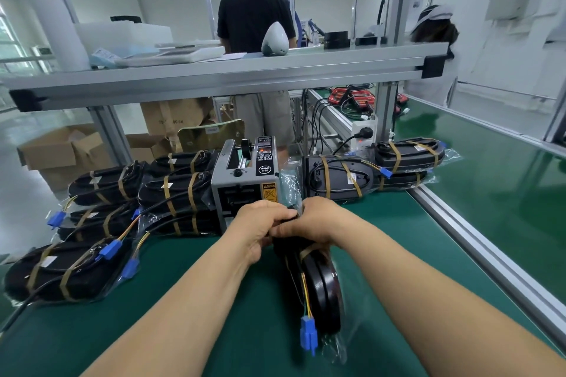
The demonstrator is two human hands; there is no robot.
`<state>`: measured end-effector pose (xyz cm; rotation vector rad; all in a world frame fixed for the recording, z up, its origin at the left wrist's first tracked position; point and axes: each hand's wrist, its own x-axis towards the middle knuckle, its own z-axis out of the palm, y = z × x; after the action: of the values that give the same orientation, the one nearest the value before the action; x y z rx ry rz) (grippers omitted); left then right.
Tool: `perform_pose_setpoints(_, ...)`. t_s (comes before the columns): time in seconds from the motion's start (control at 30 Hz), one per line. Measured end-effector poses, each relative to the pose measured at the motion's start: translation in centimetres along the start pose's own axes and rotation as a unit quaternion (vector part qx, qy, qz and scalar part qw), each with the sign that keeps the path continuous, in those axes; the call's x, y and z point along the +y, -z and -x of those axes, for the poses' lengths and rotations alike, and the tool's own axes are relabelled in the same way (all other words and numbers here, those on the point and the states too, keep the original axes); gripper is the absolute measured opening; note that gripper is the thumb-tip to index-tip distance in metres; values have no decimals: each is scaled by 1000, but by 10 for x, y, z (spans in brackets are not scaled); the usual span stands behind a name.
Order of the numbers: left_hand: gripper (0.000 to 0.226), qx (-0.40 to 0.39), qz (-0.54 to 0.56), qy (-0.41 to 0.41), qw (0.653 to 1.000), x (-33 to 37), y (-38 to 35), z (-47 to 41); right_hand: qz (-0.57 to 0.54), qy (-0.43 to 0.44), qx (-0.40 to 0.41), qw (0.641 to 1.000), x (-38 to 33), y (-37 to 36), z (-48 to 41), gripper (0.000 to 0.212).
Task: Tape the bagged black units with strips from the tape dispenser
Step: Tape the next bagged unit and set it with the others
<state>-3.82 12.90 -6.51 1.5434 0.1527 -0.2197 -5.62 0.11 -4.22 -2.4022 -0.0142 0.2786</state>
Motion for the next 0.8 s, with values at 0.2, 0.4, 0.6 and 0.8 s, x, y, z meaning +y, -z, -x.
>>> perform_pose_setpoints(0.2, 11, 9, -4, -30, 999, -6, 10, 10, -115, -32, -22, 993, -4, -3, 4, 20)
perform_pose_setpoints(0.4, 17, 16, -21, -196, 980, 5, 16, 39, -235, 72, 5, 969, -8, -7, 25, 20)
perform_pose_setpoints(0.6, 24, 25, -140, -390, 910, 19, 9, 75, -298, 184, 168, 921, 2, -26, 48, 57)
perform_pose_setpoints(0.8, 9, -42, -165, -441, 881, -6, 10, 95, -286, 198, 220, 911, 26, -43, 62, 64)
